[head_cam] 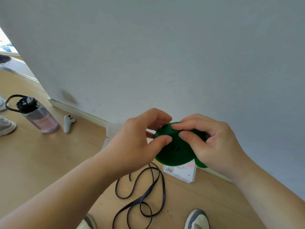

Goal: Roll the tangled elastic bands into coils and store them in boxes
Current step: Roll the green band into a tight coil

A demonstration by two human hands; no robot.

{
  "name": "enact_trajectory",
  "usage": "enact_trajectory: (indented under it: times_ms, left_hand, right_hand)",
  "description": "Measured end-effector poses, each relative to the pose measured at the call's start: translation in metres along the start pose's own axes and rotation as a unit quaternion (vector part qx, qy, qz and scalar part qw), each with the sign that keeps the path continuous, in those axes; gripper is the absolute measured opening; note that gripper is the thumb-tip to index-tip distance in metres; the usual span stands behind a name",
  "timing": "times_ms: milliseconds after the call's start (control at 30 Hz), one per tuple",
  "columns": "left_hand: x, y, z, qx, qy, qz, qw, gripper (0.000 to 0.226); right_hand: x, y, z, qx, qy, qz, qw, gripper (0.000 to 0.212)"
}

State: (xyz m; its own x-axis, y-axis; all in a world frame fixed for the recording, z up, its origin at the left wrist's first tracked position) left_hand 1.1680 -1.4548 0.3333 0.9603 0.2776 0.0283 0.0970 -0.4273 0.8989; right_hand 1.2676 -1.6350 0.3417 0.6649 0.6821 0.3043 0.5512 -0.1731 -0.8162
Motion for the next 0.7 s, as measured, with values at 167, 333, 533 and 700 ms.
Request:
enact_trajectory:
  times_ms: [167, 333, 533, 700]
  left_hand:
    - [0.004, 0.001, -0.005, -0.094, -0.041, -0.061, 0.993, 0.035]
    - [0.003, 0.002, -0.005, -0.142, -0.024, -0.077, 0.987, 0.029]
    - [0.004, -0.002, -0.007, -0.185, 0.046, -0.052, 0.980, 0.030]
    - [0.004, -0.002, -0.002, -0.124, 0.014, -0.059, 0.990, 0.026]
  right_hand:
    - [0.000, -0.001, -0.006, 0.067, 0.034, 0.056, 0.996, 0.027]
    - [0.001, 0.000, -0.009, 0.078, 0.023, 0.059, 0.995, 0.023]
    - [0.002, 0.004, -0.016, 0.077, 0.046, 0.059, 0.994, 0.034]
    - [0.003, 0.006, -0.012, 0.082, 0.065, 0.072, 0.992, 0.032]
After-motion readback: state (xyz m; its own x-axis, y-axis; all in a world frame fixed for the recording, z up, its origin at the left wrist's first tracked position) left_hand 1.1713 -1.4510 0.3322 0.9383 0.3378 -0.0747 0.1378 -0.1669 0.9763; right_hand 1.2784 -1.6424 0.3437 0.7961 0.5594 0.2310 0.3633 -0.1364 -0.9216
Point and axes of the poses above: each hand's wrist, its own x-axis towards the middle knuckle, its own z-axis out of the palm, y = z × x, the point moved 1 cm from there along x, towards the middle knuckle, and after that the axes turned 6 degrees about -z, right-handed, at the moved point
